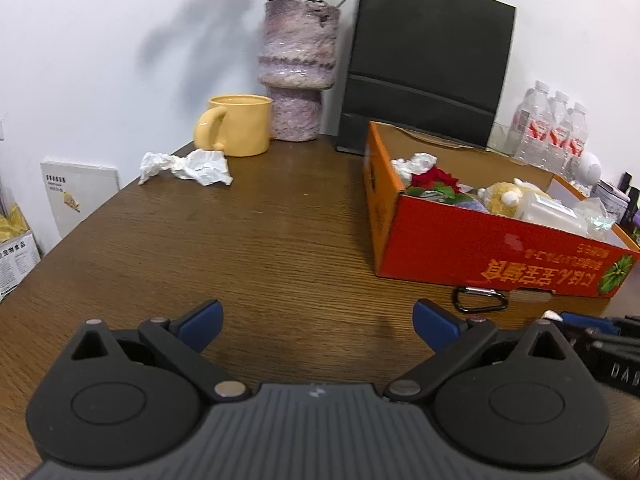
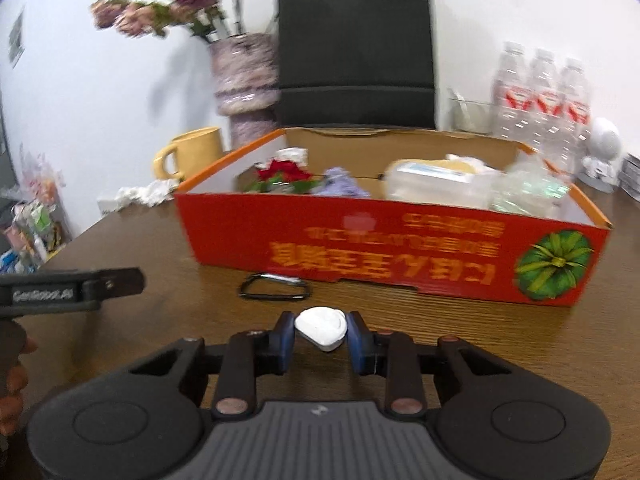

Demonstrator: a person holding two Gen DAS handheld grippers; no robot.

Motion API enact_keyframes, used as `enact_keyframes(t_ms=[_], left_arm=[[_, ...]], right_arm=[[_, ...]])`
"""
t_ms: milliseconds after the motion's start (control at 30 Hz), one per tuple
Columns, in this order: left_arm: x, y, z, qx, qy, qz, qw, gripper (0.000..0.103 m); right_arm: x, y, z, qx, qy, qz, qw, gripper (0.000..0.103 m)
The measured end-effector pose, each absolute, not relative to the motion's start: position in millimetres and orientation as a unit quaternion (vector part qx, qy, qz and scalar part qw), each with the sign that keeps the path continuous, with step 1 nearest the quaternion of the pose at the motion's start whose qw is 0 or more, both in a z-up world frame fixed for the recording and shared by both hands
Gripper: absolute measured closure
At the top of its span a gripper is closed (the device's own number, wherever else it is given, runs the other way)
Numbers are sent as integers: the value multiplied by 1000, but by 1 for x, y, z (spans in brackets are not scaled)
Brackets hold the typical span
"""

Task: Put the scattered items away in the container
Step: 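Grasp the white egg-shaped object with the right tool, then grasp the black carabiner with the left tool while the right tool holds the white object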

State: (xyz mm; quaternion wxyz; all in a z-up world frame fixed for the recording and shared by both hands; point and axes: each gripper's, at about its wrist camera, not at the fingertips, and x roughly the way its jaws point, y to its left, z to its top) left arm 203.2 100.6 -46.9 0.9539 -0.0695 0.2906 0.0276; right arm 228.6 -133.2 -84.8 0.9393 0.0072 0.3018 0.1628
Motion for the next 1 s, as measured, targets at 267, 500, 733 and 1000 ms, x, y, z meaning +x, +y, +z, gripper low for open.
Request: enact_keyframes(t_ms=[267, 500, 733, 1000], left_arm=[[217, 59, -49, -57, 305, 12, 950, 0], [234, 10, -49, -44, 311, -1, 949, 0], [252, -18, -52, -33, 322, 22, 946, 0], [258, -26, -54, -14, 336, 46, 941, 13]], right_arm=[[237, -177, -84, 14, 286, 123, 950, 76], [239, -205, -82, 8, 276, 116, 954, 76], [243, -214, -84, 1, 280, 138, 950, 76], [248, -221, -84, -3, 277, 145, 950, 76]])
